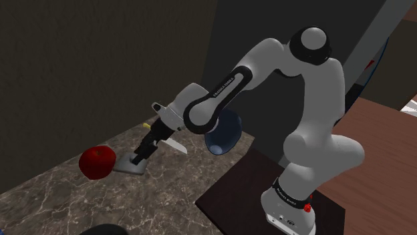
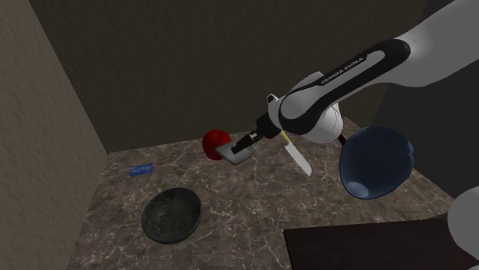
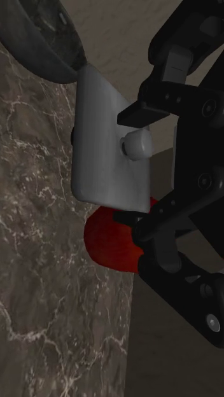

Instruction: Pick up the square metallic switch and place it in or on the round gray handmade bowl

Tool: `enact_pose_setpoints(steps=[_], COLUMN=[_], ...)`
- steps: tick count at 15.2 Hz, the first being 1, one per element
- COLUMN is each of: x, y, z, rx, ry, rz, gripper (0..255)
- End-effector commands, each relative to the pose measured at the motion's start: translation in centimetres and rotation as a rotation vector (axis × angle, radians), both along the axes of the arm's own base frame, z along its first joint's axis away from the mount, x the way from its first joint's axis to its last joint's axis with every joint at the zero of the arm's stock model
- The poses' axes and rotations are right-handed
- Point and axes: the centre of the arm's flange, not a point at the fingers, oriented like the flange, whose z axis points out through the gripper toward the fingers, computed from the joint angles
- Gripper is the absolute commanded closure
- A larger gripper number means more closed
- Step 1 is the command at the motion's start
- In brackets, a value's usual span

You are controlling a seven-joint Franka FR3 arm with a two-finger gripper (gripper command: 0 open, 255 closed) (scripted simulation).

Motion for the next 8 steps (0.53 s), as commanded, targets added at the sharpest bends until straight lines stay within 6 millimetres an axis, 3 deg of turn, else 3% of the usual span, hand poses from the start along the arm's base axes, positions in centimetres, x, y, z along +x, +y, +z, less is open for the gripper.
enact_pose_setpoints(steps=[1, 6, 8], x=[0.0, 0.0, -1.7], y=[-0.1, -0.1, 1.9], z=[1.2, 3.7, 3.8], rx=[0.000, 0.000, 0.000], ry=[0.000, 0.000, 0.000], rz=[0.000, 0.000, 0.000], gripper=[255, 255, 255])
